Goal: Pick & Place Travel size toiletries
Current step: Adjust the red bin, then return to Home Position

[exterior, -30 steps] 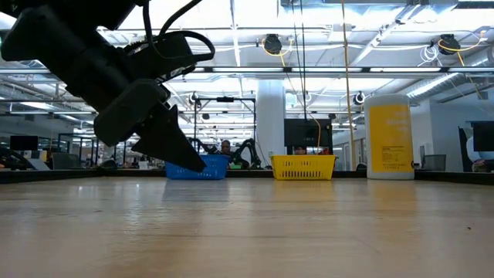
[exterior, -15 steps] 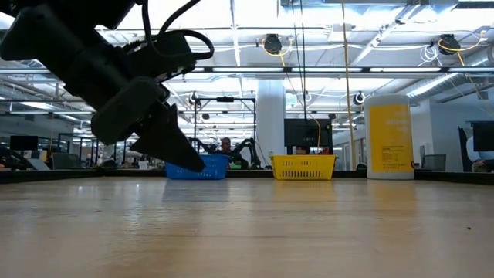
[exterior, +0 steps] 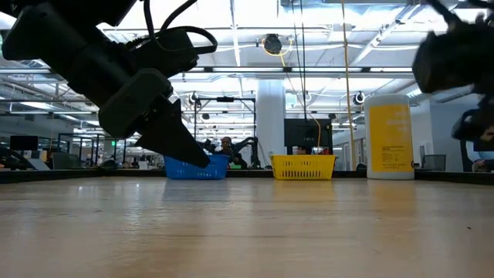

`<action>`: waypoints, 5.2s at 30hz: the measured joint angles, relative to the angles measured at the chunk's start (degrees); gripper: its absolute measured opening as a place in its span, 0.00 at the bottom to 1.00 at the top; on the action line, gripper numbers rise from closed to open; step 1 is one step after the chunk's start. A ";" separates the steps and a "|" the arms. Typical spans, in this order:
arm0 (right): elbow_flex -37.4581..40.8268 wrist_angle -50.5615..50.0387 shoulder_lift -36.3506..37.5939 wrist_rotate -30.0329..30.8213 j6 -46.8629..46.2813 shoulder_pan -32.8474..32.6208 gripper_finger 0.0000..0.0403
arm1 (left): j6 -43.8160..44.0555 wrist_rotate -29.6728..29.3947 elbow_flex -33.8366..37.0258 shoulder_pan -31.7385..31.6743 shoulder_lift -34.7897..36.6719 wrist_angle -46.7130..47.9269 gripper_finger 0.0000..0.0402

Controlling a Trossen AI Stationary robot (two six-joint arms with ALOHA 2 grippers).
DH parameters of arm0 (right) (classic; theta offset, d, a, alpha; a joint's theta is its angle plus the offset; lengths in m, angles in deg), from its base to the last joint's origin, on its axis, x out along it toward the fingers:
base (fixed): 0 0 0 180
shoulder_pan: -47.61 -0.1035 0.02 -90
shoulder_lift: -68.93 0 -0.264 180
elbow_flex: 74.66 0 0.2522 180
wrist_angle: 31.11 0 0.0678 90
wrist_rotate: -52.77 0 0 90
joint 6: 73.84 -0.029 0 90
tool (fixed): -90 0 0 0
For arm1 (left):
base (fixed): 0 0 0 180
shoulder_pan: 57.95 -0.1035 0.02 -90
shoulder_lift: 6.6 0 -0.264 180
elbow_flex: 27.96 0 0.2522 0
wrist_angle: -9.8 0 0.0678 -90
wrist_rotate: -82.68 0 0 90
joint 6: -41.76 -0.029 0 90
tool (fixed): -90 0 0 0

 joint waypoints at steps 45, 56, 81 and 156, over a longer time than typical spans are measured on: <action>29.27 75.13 6.60 25.74 42.27 12.68 0.00 | -18.17 36.11 44.18 -24.13 87.05 4.22 0.05; 29.27 75.21 6.60 25.78 42.27 12.68 0.00 | -26.57 40.26 45.60 -30.00 101.81 8.79 0.05; 29.22 75.25 6.60 25.78 42.25 12.68 0.00 | -19.99 39.78 45.97 -31.02 103.31 4.53 0.05; 38.29 61.86 32.42 10.81 45.22 26.06 0.00 | -25.32 34.03 45.99 -32.21 102.05 6.43 0.05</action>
